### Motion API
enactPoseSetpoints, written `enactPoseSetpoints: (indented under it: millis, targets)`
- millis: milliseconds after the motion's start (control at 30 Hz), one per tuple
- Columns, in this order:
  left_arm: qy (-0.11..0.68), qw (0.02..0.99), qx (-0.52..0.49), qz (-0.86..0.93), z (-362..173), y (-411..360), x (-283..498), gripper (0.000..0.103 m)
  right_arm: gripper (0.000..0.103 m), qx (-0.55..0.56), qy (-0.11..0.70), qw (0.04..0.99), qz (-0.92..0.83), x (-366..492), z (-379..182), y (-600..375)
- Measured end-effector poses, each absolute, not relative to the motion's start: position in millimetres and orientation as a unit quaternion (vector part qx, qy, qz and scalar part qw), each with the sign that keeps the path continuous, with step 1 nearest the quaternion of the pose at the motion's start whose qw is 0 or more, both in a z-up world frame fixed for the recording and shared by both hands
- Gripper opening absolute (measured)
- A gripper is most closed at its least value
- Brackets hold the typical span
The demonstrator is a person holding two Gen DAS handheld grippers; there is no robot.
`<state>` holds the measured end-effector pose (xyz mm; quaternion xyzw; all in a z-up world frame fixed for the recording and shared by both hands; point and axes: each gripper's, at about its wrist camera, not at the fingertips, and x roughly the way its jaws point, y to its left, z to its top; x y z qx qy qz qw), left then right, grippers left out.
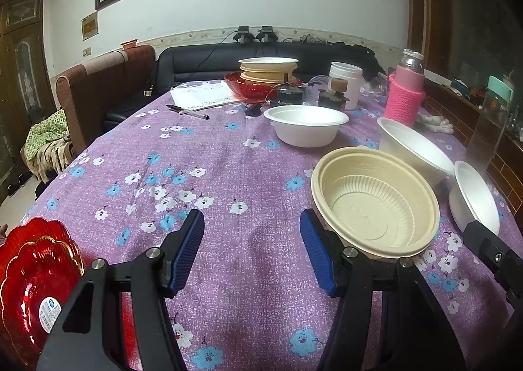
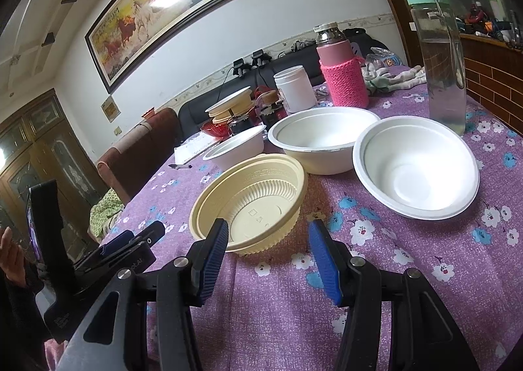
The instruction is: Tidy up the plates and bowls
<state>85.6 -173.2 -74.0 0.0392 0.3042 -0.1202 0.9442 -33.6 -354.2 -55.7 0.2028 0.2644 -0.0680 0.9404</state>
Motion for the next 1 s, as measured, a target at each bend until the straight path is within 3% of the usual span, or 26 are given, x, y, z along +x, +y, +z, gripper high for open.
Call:
enactPoseSetpoints:
  millis: [1000]
  targets:
    - [0.333, 0.934, 0.032, -0.127, -81.4, -173.7, 93.3, 0.06, 0.055, 0.2, 0.269, 0.939, -0.076, -31.7, -59.0, -352.9]
